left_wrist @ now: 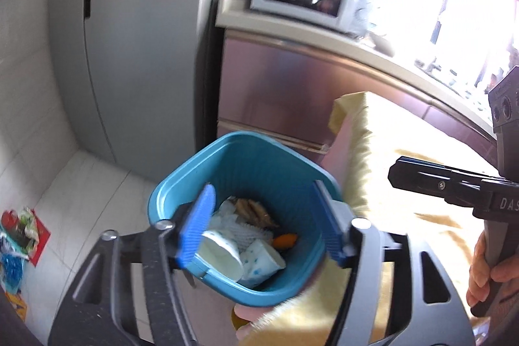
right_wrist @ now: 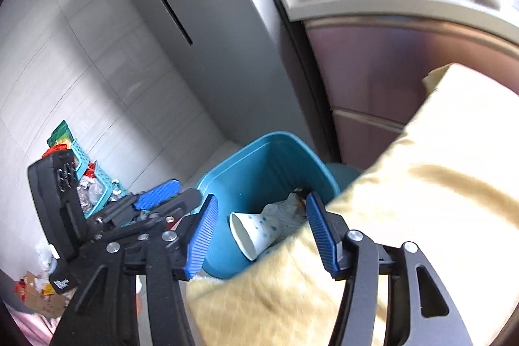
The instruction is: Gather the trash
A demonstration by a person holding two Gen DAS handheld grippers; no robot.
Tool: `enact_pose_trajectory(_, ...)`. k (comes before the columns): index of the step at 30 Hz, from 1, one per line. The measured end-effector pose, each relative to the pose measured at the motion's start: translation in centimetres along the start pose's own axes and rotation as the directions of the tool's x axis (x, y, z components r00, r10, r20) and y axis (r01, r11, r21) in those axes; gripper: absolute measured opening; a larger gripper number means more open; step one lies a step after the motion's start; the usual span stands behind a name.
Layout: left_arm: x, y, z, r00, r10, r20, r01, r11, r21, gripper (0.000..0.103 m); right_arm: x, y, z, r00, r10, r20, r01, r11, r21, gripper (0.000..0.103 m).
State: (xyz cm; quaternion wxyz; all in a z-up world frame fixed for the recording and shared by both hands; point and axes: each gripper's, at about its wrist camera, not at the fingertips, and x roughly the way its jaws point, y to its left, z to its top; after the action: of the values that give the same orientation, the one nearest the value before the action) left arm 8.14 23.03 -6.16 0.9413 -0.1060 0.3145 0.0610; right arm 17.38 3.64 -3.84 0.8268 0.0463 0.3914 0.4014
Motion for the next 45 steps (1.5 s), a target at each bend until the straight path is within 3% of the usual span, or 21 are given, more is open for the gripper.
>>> enact_pose_trajectory(1,-0.6,-0.5,-0.1,1.0,-0.008,0.013,0.008,1.0,0.009,0.086,-1.0,-0.1,-0.3,1.0,-0.011,0.023,0.011,1.0,0.0,0.067)
enact_pose_trajectory(2,-1.3,-0.8,-0.2,1.0,-0.015,0.025,0.014,1.0,0.013,0.092,-2.0,-0.1,-0.8,0.999,-0.024,0.047,0.024,1.0,-0.002,0.068)
enact_pose_trajectory(4,-2.3,-2.0,-0.5,0.998,-0.035,0.048,0.034,0.999,0.032,0.094,-3.9,-0.3,-1.7,0.993,-0.065,0.095,0.065,0.998,0.0,0.08)
enact_pose_trajectory(9,-4.4,-5.3,-1.5,0.992,-0.056,0.113,0.047,0.996,0.08,0.097,-8.5,-0.8,-5.1,0.955,-0.205,0.216,0.206,0.978,0.017,0.088)
enact_pose_trajectory(11,-5.2,-6.6,-1.9,0.987,-0.072,0.141,0.061,0.995,0.083,0.097,-10.4,-0.7,-6.8,0.922,-0.277,0.272,0.28,0.96,0.03,0.097)
enact_pose_trajectory(16,-7.1,-10.1,-2.8,0.968,-0.12,0.22,0.096,0.989,0.116,0.097,-14.7,-1.3,-10.8,0.826,-0.426,0.37,0.418,0.902,0.104,0.097)
enact_pose_trajectory(21,-8.3,-14.3,-4.4,0.958,-0.164,0.235,0.124,0.976,0.179,0.097,-18.2,-2.6,-13.9,0.731,-0.521,0.439,0.498,0.849,0.178,0.097)
enact_pose_trajectory(27,-9.3,-17.0,-5.5,0.95,-0.194,0.246,0.141,0.966,0.218,0.097,-21.0,-2.9,-15.9,0.65,-0.59,0.479,0.555,0.799,0.231,0.097)
enact_pose_trajectory(29,-9.5,-17.1,-5.6,0.947,-0.194,0.256,0.139,0.966,0.216,0.097,-21.3,-3.0,-16.3,0.641,-0.595,0.485,0.551,0.796,0.249,0.097)
enact_pose_trajectory(35,-10.2,-17.5,-5.8,0.939,-0.173,0.297,0.11,0.97,0.217,0.097,-22.8,-3.0,-17.8,0.581,-0.636,0.508,0.583,0.761,0.286,0.097)
enact_pose_trajectory(45,-11.0,-18.0,-6.5,0.929,-0.164,0.331,0.087,0.968,0.237,0.097,-24.0,-2.8,-18.5,0.531,-0.678,0.509,0.613,0.722,0.322,0.097)
